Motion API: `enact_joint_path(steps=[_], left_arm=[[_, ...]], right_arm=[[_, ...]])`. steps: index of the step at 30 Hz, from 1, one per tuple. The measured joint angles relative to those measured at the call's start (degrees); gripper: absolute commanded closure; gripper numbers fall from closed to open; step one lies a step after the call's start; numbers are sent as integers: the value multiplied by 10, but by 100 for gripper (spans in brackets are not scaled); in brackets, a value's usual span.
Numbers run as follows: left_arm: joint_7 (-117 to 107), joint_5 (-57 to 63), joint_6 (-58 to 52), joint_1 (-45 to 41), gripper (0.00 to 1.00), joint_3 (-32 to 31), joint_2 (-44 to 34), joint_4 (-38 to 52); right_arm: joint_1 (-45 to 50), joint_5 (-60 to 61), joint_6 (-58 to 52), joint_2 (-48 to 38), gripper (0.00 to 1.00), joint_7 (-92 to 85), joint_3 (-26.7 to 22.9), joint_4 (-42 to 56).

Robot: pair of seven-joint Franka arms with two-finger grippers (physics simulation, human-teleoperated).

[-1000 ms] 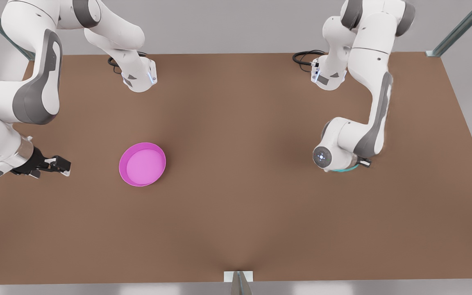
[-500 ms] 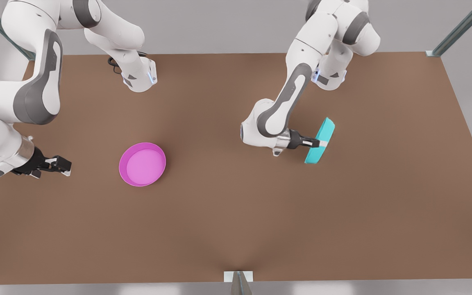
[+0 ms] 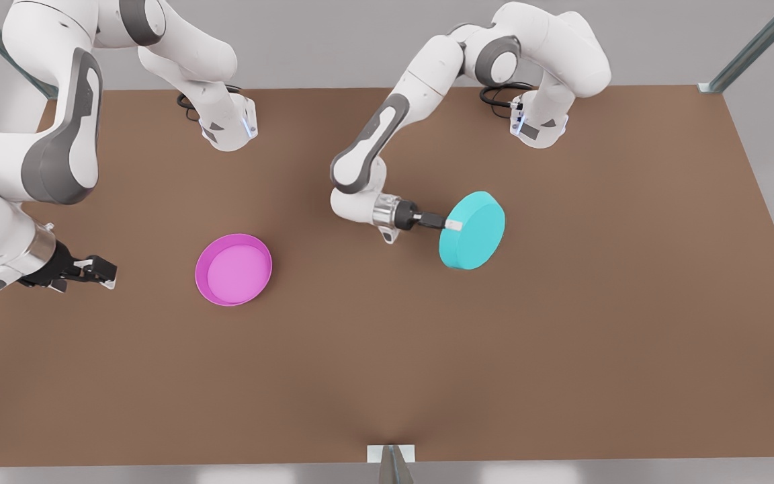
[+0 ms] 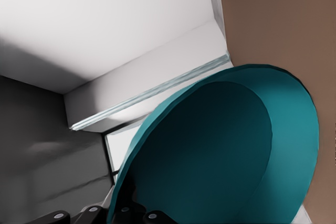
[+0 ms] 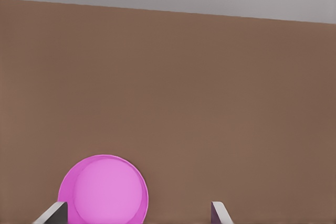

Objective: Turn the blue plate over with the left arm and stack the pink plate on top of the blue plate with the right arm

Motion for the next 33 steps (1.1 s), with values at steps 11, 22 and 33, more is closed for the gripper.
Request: enact_joint_path(steps=[11, 22, 33], left_arm=[[-6, -49, 16, -33, 79, 35, 94, 17], [-128, -148, 54, -52, 0, 74, 97, 18], [-511, -450, 180, -67, 0, 174, 96, 47]], right_arm=[[0, 0, 1, 1, 0, 0, 0, 0], [0, 0, 0, 0, 0, 0, 0, 0], [0, 0, 1, 1, 0, 0, 1, 0]])
